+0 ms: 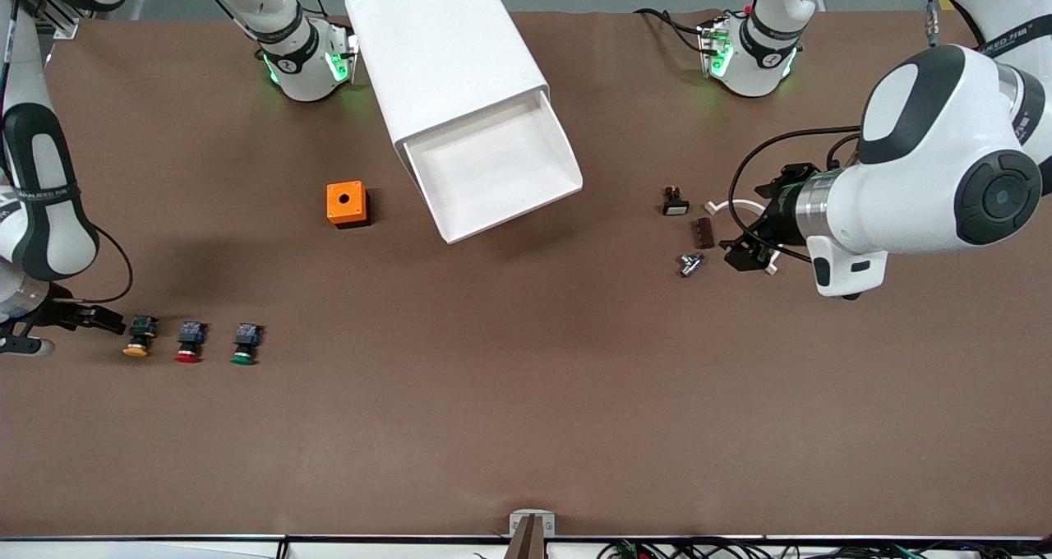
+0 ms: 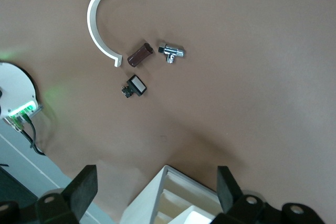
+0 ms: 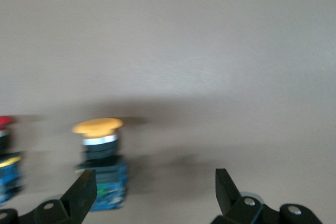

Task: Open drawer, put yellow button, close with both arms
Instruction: 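Grasp the yellow push button with the right gripper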

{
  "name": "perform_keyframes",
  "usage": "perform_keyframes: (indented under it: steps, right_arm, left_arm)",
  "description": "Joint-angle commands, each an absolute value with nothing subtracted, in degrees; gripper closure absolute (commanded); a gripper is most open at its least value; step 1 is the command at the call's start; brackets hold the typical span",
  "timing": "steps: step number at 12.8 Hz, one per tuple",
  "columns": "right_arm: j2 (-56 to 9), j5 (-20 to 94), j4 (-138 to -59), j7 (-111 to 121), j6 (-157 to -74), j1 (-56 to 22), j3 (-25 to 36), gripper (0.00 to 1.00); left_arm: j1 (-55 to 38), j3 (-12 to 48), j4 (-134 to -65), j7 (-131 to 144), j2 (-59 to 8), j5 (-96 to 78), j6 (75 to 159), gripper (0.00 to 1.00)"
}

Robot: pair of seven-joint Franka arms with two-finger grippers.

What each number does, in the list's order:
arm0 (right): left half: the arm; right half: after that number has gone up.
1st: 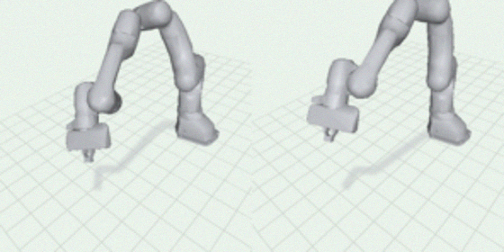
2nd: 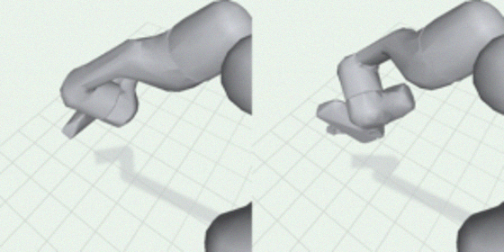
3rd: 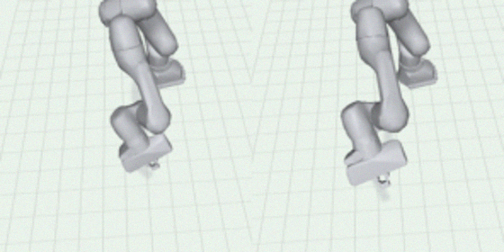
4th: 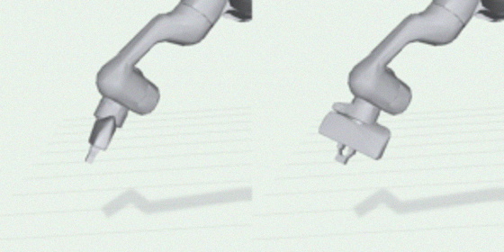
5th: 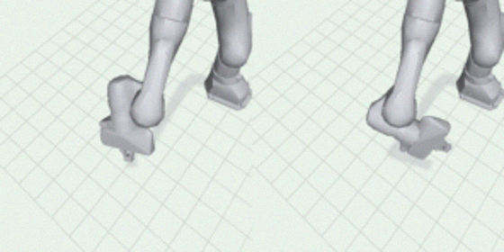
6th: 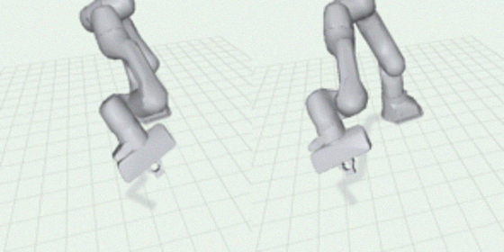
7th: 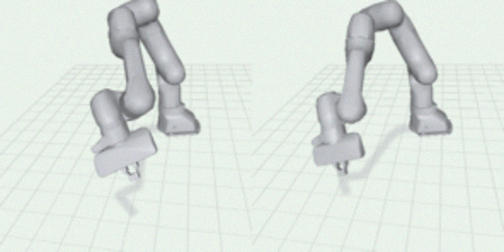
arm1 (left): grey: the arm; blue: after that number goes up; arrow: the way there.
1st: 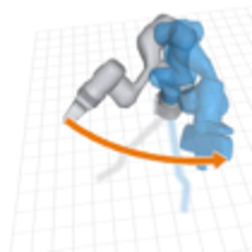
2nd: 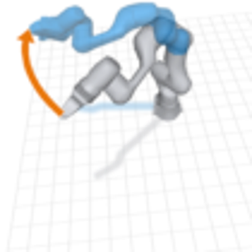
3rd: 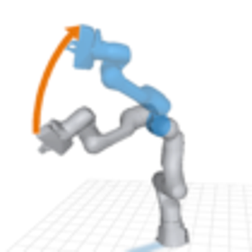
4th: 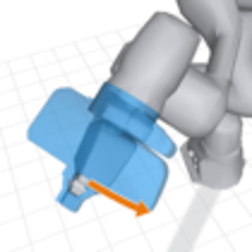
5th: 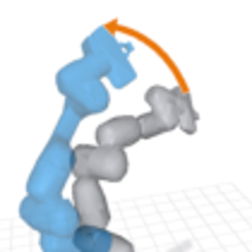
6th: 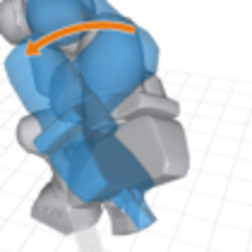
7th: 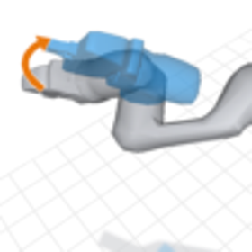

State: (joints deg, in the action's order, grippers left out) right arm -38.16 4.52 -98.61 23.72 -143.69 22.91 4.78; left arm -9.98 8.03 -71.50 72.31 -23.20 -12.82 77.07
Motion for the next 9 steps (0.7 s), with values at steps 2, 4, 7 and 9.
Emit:
perform_keyframes:
  steps: [2,4,7,9]
  right_arm:
    - [-37.7,4.7,-97.0,23.6,-139.0,24.8,3.9,0.00]
    - [-37.7,5.3,-94.7,22.3,-130.5,24.0,3.4,0.00]
    - [-38.1,5.3,-94.7,20.7,-133.1,21.7,3.4,0.00]
    - [-38.1,5.3,-95.0,19.2,-135.8,20.0,3.4,0.00]
  left_arm:
    - [-10.2,8.7,-73.8,65.2,-21.6,-11.4,76.6,0.00]
    - [-10.2,9.8,-73.9,62.2,-21.4,-8.7,76.3,0.00]
    - [-10.2,11.9,-74.4,61.8,-21.5,-5.4,76.2,0.00]
    - [-10.1,12.0,-74.6,62.0,-21.6,-5.4,76.2,0.00]
